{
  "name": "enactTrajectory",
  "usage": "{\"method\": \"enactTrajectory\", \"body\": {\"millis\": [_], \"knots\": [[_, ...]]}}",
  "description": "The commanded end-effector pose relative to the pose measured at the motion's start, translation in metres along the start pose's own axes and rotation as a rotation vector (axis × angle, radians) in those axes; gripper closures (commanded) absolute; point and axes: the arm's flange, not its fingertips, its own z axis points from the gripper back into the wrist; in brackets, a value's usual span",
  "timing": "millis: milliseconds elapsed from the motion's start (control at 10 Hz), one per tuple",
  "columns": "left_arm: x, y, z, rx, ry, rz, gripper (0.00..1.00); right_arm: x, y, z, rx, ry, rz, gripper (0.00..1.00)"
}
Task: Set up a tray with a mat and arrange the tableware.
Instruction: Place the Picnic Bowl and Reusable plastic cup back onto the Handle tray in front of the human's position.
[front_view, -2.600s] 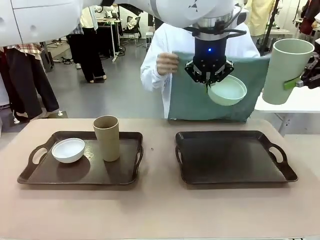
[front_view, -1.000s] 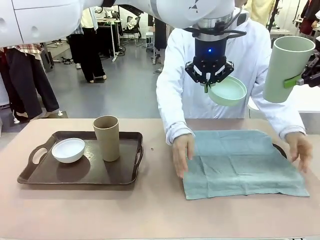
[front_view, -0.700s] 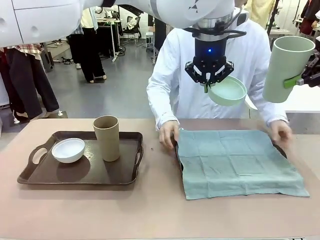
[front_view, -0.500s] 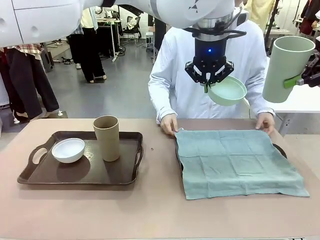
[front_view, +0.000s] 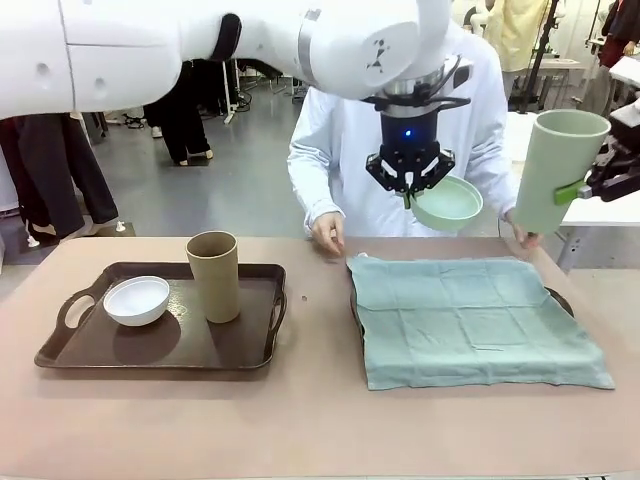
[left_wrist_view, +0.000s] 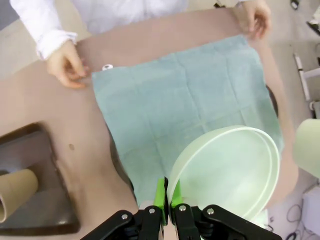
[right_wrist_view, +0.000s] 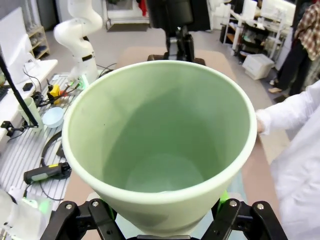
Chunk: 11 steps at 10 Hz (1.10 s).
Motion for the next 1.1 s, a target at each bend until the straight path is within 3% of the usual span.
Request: {"method": "enactTrajectory", "body": {"millis": [0, 300, 400, 700, 1000], "knots": [[-0.003, 0.009, 0.002, -0.007, -0.009, 0.006, 0.96, 0.007, -0.009, 0.005, -0.006, 0.001, 0.02, 0.16], [0.0, 0.0, 0.0, 0.0, 0.0, 0.0, 0.96, -0.006, -0.007, -0.001, 0.008, 0.0, -0.004, 0.16], [0.002, 0.004, -0.007, -0.003, 0.001, 0.006, 0.96, -0.02, -0.011, -0.007, 0.067, -0.026, -0.003, 0.16], [-0.004, 0.017, -0.067, -0.012, 0.042, 0.012, 0.96, -0.082, -0.023, -0.029, 0.163, -0.137, 0.004, 0.16], [-0.014, 0.026, -0.119, -0.01, 0.118, 0.021, 0.96, -0.13, -0.022, -0.052, 0.17, -0.144, -0.031, 0.16]]}}
